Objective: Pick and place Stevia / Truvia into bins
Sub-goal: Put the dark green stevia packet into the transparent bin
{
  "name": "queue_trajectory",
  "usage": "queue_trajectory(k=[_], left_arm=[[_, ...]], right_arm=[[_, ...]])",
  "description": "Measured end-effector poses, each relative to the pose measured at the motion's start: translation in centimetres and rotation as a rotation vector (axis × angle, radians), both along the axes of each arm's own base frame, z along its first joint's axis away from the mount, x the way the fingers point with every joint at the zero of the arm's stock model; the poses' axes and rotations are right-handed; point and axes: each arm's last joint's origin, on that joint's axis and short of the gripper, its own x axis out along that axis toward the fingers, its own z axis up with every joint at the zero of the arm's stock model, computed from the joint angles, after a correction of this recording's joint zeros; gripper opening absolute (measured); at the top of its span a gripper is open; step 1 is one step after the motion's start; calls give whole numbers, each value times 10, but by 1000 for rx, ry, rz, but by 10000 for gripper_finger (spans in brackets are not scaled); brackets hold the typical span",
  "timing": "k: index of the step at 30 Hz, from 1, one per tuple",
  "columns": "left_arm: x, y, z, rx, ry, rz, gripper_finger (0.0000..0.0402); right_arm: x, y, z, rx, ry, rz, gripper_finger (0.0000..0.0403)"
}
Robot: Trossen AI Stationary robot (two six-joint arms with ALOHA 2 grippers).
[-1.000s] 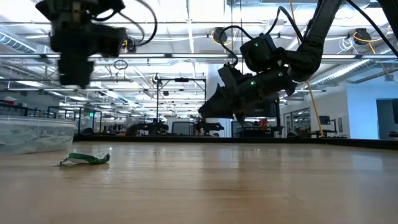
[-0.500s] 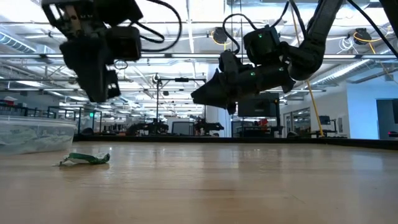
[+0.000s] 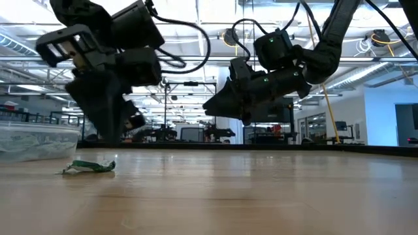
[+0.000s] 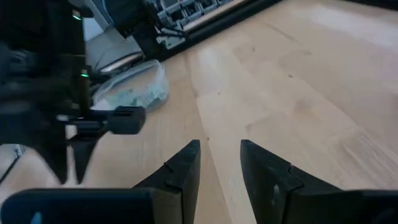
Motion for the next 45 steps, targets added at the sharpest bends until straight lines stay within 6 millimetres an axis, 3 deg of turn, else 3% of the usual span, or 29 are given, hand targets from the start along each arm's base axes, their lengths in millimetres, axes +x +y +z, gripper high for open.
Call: queue_trajectory(k=[7,14,19,26,36,39,45], left_arm=[[3,-7,6,129,-125,-49,88],[-2,-34,7,232,-216,-231,88],[-5,-44,4,342,-188,-153,88],[-7,-47,4,261,-141,-139,88],[-13,-62,5,269,-155,-188,88],[-10,-63,7,276,-175,-139,88],[-5,-61,9,175,-100,186,88]], right_arm=[[-1,0,-2,-30,24,11,110],[0,9,-5,-29,51,41,110],[1,21,-7,-26,79,76,110],[5,36,-7,-98,84,22,110],[5,41,-7,-97,83,37,110],[5,41,-7,-95,83,36,110],[6,47,-7,-29,81,33,110]])
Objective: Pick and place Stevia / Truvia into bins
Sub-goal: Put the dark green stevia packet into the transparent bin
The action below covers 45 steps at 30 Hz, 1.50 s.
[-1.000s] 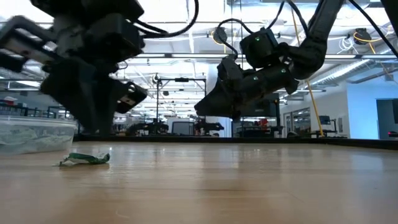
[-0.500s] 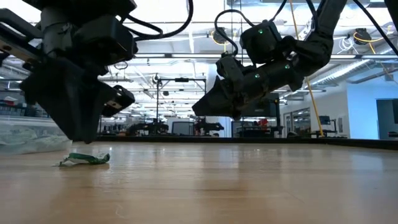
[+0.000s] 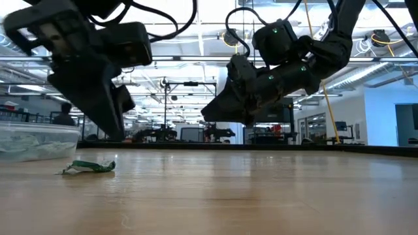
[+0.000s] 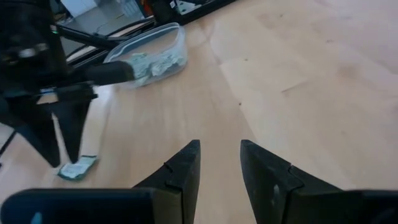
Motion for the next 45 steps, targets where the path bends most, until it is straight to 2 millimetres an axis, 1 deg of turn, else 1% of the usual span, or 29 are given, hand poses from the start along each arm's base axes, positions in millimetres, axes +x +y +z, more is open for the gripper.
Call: queue_trajectory(k=[3,10,15,17,20,27,33,37,45], left_arm=[[1,1,0,-41,14,84,88],[1,2,0,-112,51,170,88],[2,6,0,-145,74,246,88],[2,7,0,-113,62,205,88],[0,7,-2,-29,48,55,88],[-9,12,-8,158,80,-180,88],[-8,20,-9,208,80,-234,88],[-7,26,-9,205,76,-251,88],[-5,32,-9,231,76,-216,88]], right_arm=[[0,6,0,4,0,16,110],[1,20,0,2,0,56,110],[1,22,0,3,1,61,110],[1,22,0,3,0,60,110],[1,22,0,7,0,52,110],[1,22,0,123,2,4,110],[1,22,0,95,2,21,110],[1,22,0,100,2,20,110],[1,22,0,100,2,21,110]])
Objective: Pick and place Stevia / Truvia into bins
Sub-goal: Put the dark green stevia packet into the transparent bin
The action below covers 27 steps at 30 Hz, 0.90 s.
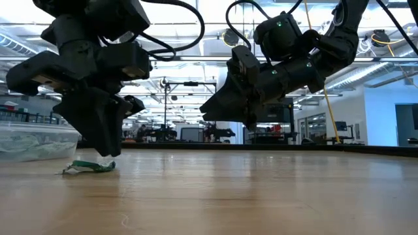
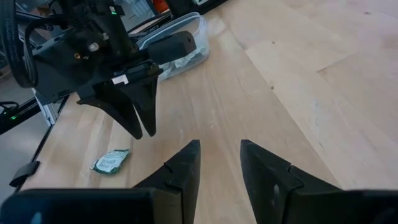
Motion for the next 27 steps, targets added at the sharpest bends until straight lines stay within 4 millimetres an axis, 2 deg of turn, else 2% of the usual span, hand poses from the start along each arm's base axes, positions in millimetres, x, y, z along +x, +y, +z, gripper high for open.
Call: queue_trajectory(k=[19,27], left_arm=[[5,-4,4,-68,-56,-62,88],[15,-6,12,-159,-158,61,88]], right_arm=[[0,0,0,0,0,0,110],[0,0,0,0,0,0,110]])
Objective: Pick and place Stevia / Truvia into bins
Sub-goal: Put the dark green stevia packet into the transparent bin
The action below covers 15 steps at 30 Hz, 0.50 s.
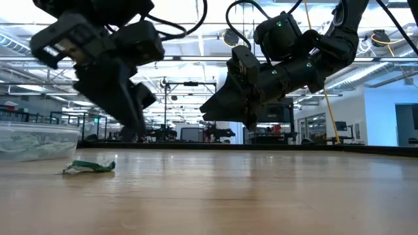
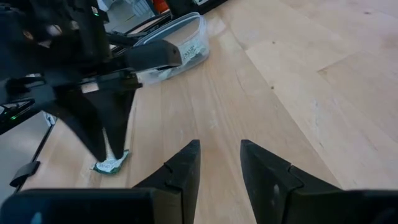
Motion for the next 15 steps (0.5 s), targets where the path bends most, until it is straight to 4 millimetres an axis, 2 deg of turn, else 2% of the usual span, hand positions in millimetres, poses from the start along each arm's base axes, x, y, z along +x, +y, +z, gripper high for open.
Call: queue_trajectory(k=[6,15], left_arm=[[9,-2,9,-79,-107,53,88],[16,-2,17,-85,-219,59,88]], right_arm=[[0,0,0,0,0,0,110],[0,0,0,0,0,0,110]])
